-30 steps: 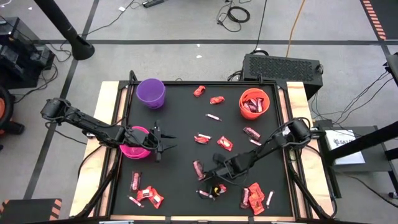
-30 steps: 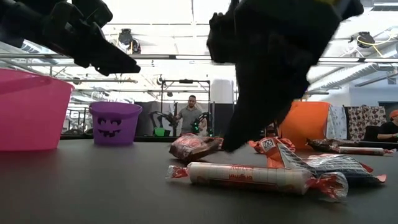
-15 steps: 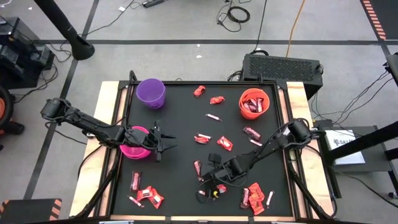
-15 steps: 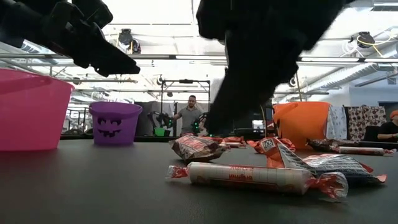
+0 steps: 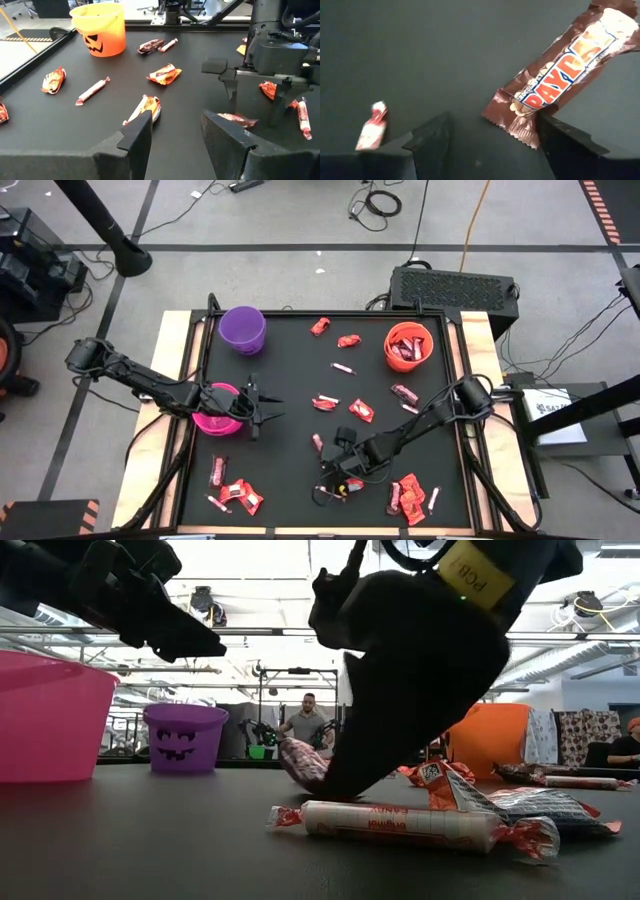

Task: Sort candy by brand, put in halloween buckets
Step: Put the brown candy into the orange bucket

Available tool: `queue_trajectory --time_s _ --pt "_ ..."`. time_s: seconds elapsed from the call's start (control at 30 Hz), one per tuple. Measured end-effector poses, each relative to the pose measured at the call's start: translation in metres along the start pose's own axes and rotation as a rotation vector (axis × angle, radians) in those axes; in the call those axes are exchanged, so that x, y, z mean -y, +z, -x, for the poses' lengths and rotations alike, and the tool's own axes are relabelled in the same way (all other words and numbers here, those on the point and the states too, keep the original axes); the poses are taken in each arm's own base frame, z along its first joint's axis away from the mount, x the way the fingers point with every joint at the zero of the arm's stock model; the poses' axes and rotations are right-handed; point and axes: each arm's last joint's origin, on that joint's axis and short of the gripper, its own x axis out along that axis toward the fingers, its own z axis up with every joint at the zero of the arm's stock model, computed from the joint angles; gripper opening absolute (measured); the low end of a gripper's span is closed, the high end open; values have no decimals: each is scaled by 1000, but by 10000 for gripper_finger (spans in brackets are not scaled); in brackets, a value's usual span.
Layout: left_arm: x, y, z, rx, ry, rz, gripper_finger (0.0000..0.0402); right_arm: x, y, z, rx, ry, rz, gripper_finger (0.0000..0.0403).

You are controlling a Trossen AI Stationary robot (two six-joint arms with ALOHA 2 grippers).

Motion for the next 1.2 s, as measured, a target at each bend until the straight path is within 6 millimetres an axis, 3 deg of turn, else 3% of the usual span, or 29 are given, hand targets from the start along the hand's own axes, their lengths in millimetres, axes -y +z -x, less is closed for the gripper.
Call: queue_trajectory --time_s 0.27,0.57,0.63,0.8,1.0,1.2 --pt "0 0 0 0 0 6 176 2 0 -1 38 -66 -34 218" --pt "0 0 0 -2 0 6 176 3 0 -1 57 -97 -5 35" --pt "0 0 0 -2 0 5 176 1 0 0 61 -101 39 10" --pt "0 0 0 -3 0 5 176 -6 10 10 39 -120 96 2" --pt "0 0 0 -3 0 5 176 -9 37 51 -6 -211 135 1" --pt "0 -1 0 -6 0 4 176 3 46 89 -52 -340 178 0"
